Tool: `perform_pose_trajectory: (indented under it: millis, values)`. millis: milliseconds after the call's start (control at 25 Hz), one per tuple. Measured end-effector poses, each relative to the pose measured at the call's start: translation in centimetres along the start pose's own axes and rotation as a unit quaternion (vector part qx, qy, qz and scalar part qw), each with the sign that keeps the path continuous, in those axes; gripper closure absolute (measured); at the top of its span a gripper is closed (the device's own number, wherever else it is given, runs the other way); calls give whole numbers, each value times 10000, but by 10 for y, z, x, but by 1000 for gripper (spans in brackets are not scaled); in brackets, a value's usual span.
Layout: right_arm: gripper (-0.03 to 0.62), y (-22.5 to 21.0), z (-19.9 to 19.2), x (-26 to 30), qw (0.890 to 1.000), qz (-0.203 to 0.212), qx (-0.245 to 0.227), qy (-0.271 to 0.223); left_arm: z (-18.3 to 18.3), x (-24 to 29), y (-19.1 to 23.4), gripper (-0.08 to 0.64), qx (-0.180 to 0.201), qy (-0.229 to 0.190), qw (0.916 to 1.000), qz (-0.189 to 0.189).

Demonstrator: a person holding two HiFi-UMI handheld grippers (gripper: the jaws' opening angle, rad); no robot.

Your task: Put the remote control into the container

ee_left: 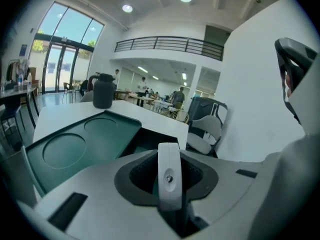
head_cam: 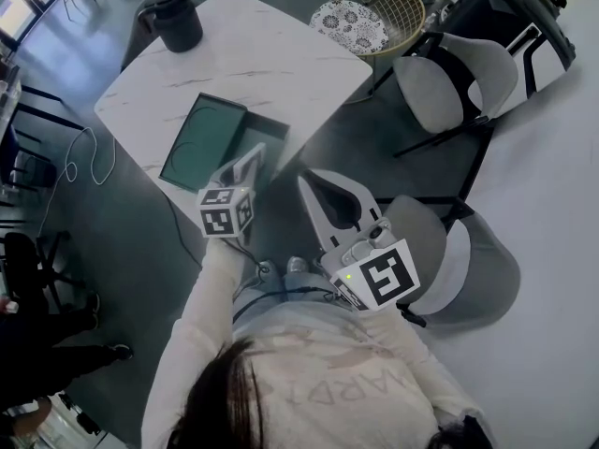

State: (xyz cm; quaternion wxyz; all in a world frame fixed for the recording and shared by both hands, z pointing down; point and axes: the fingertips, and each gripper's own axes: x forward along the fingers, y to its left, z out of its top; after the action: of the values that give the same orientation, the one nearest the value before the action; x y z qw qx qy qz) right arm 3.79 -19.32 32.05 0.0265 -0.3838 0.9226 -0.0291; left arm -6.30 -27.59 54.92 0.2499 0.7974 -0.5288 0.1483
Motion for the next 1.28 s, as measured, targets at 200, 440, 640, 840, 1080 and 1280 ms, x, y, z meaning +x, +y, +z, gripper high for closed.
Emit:
perform_pose_trajectory:
  millis: [200, 440, 640, 840, 1080, 1280]
  values:
    - [575, -3, -2, 1, 10000, -41, 2, 42, -1, 8, 2, 474, -161, 151, 9998, -31]
    - [575, -7, -3, 2, 10000, -72, -2, 45, -6, 20, 4, 472, -333, 427, 9985, -92]
    - [575, -10, -5, 3, 9999, -111, 2, 58, -4, 27, 9, 472, -490, 433, 9978, -145]
    - [575, -12, -5, 5, 9999, -128, 3, 73, -9, 30, 4, 472, -116, 636, 9977, -193]
    - [575, -11, -6, 10, 9999, -104, 18, 68, -29, 35, -4, 472, 1019, 1234, 9870, -153]
    - [575, -11, -6, 12, 9999, -105, 16, 73, -41, 40, -5, 472, 1476, 1543, 9769, -102]
